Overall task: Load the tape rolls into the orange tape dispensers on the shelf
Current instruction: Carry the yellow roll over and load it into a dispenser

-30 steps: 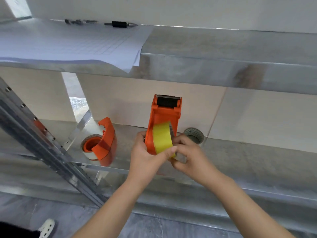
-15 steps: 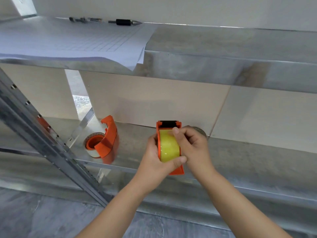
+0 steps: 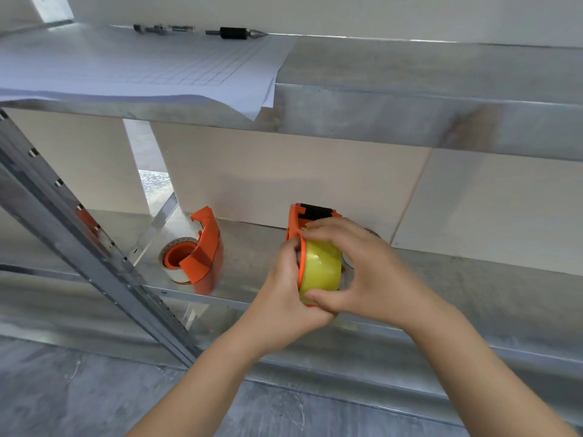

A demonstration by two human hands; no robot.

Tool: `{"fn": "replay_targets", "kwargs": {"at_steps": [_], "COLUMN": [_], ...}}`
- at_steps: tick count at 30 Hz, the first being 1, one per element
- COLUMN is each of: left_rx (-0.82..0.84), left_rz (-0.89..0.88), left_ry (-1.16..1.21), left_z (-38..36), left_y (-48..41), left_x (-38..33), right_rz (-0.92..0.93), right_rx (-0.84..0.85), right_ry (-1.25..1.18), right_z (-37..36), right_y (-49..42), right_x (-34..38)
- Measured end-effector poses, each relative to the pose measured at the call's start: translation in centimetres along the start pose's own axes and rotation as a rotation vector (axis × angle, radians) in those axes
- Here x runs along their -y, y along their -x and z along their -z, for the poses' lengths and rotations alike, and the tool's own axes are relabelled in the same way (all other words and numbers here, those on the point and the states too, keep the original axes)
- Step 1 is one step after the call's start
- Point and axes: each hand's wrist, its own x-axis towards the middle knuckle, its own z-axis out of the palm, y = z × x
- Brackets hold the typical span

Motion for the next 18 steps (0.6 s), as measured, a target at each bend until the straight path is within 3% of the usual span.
{"fn": "replay_targets", "kwargs": {"at_steps": [10, 14, 18], "left_rx": [-0.059, -0.133, -0.102], "left_rz": [0.038, 0.06, 0.059], "left_ry": [-0.027, -0.022, -0.093], "left_z": [0.0, 0.2, 0.7], "left_y": [0.4, 0.0, -0.2], "left_x": [-0.5, -0.6, -0.7], "right_rz": [-0.107, -0.024, -0.009], "right_rx": [-0.13, -0.082, -0.074], "right_ry": [-0.063, 0.014, -0.05], "right_z": [-0.3, -0.4, -0.4], "right_y": [-0.6, -0.3, -0.1], "right_x": [0.0, 0.7, 1.2]}}
